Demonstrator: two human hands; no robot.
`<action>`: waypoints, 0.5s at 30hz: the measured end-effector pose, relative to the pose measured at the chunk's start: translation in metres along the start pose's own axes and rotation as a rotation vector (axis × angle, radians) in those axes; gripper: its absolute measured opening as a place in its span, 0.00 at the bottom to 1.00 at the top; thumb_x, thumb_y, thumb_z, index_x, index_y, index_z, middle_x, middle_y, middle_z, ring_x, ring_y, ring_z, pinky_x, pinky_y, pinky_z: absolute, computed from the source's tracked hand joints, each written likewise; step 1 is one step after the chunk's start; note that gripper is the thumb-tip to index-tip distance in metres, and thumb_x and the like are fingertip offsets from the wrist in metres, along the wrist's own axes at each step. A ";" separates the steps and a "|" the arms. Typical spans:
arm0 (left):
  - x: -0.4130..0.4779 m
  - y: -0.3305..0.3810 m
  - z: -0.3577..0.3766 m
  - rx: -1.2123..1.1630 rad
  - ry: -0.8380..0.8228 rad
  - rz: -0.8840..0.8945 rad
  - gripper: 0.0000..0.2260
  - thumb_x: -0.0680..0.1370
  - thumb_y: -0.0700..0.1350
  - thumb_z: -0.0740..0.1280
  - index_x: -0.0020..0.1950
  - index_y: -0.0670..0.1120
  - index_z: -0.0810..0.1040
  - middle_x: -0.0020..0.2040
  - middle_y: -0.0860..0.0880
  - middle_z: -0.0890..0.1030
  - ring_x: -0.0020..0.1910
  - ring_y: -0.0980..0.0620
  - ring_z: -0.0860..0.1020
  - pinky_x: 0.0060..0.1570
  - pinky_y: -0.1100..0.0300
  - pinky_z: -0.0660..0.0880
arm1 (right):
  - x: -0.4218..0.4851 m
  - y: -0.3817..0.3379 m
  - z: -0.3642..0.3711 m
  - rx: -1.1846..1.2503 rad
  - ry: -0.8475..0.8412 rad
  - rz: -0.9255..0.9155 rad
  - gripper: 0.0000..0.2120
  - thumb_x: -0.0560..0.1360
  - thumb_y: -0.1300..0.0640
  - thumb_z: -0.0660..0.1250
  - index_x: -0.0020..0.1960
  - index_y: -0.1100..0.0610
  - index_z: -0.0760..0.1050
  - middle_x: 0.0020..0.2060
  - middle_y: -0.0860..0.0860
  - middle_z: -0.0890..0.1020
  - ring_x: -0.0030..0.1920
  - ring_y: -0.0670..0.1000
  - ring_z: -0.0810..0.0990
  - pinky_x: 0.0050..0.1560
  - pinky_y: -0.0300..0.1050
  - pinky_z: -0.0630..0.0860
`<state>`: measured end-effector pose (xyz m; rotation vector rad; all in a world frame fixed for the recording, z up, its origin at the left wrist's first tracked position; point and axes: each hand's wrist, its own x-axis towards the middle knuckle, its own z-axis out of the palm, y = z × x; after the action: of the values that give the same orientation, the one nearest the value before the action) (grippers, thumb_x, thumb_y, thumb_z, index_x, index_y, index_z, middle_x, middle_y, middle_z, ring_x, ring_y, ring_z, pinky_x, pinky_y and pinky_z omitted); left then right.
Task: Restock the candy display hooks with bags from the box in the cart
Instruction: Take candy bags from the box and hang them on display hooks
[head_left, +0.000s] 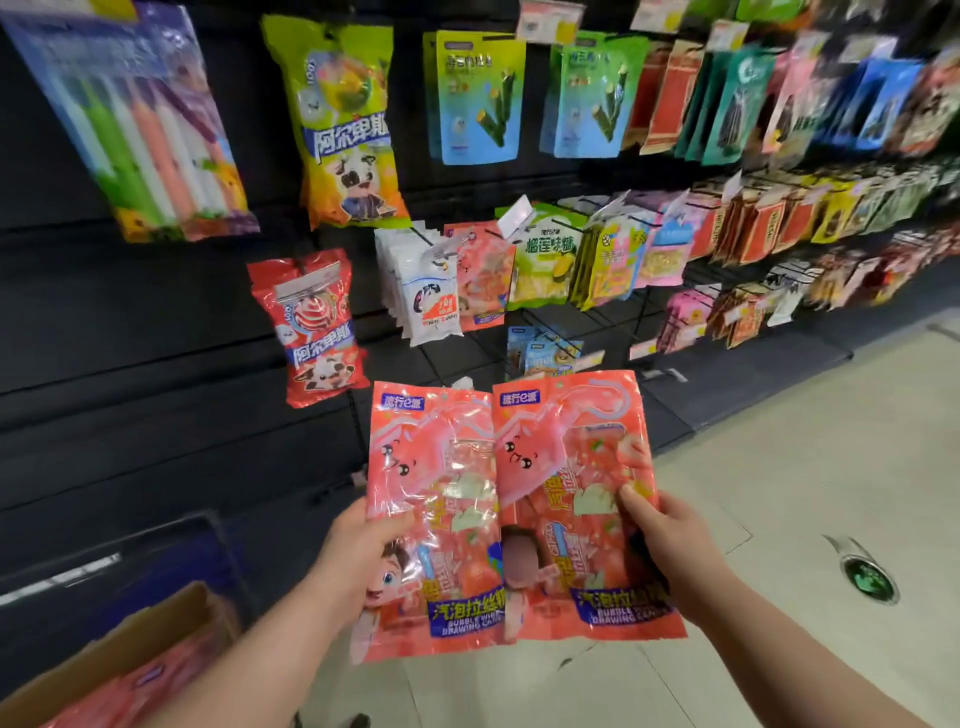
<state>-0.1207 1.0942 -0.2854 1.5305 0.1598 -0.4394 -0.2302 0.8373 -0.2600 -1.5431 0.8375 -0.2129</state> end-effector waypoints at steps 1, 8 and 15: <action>0.001 0.001 0.004 0.006 -0.003 -0.005 0.09 0.73 0.34 0.70 0.50 0.44 0.81 0.40 0.47 0.86 0.44 0.44 0.82 0.49 0.52 0.76 | 0.004 -0.001 -0.005 0.001 -0.009 0.002 0.11 0.77 0.51 0.66 0.48 0.59 0.78 0.42 0.59 0.86 0.44 0.61 0.85 0.51 0.61 0.80; 0.016 0.018 0.028 0.061 -0.013 0.001 0.09 0.75 0.36 0.69 0.53 0.44 0.80 0.47 0.43 0.85 0.49 0.41 0.82 0.54 0.46 0.77 | 0.033 -0.012 -0.019 0.048 -0.060 0.011 0.11 0.78 0.52 0.65 0.49 0.61 0.77 0.42 0.59 0.86 0.42 0.60 0.85 0.49 0.58 0.81; 0.071 0.030 0.055 0.069 -0.044 -0.012 0.08 0.76 0.36 0.68 0.52 0.44 0.80 0.48 0.40 0.85 0.51 0.37 0.82 0.60 0.37 0.74 | 0.080 -0.034 -0.025 0.064 -0.035 0.014 0.11 0.78 0.51 0.64 0.48 0.60 0.77 0.41 0.58 0.86 0.42 0.59 0.85 0.48 0.56 0.82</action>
<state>-0.0537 1.0274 -0.2814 1.5867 0.1202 -0.4921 -0.1751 0.7663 -0.2515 -1.4766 0.8056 -0.2003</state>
